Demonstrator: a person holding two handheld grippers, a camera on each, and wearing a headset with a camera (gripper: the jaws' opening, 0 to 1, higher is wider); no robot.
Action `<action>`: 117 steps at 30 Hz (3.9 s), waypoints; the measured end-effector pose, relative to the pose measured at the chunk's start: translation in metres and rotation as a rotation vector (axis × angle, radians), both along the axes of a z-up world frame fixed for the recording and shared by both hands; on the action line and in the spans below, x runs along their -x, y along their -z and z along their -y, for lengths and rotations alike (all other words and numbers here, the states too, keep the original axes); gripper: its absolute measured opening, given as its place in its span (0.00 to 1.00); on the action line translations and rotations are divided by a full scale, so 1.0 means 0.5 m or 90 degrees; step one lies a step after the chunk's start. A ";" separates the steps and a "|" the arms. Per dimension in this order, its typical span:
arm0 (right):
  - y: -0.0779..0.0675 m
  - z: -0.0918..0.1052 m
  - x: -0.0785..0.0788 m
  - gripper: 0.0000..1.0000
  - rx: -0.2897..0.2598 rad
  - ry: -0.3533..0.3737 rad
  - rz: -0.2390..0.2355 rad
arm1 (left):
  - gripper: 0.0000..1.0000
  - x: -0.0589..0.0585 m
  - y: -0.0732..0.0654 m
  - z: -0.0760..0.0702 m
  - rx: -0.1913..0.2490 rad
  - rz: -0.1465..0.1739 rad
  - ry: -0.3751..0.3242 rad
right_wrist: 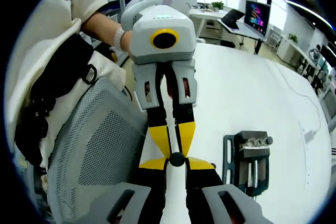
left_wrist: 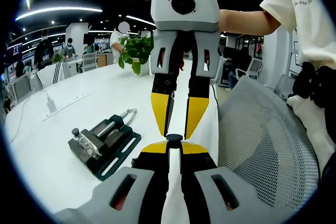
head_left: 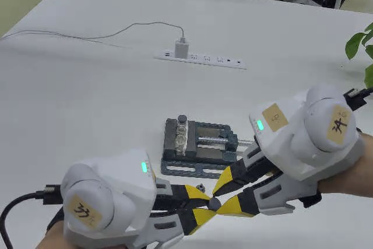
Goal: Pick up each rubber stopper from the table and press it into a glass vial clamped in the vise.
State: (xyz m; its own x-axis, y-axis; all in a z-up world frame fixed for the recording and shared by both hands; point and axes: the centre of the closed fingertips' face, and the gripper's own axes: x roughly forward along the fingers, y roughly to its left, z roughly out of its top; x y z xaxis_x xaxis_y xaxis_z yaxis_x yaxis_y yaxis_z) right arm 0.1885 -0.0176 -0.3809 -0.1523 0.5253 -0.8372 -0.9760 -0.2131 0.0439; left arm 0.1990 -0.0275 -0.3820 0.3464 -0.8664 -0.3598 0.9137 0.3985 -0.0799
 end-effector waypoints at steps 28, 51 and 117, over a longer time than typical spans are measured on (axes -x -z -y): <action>0.000 0.013 -0.003 0.08 0.039 -0.046 0.022 | 0.03 0.001 -0.005 0.017 -0.043 0.038 0.047; -0.005 0.009 -0.009 0.07 0.030 -0.032 0.021 | 0.04 -0.006 -0.008 0.012 -0.019 0.027 0.025; -0.016 -0.048 -0.268 0.05 0.126 -0.137 0.128 | 0.99 -0.081 0.062 -0.163 -0.042 -0.032 -0.247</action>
State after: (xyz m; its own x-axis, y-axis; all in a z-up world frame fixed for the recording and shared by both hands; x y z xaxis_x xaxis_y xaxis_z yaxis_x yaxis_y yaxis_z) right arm 0.3225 0.0066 -0.3726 -0.0634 0.3239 -0.9440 -0.9033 -0.4208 -0.0838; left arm 0.2395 0.0540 -0.4131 0.6240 -0.6488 -0.4355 0.6896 0.7193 -0.0835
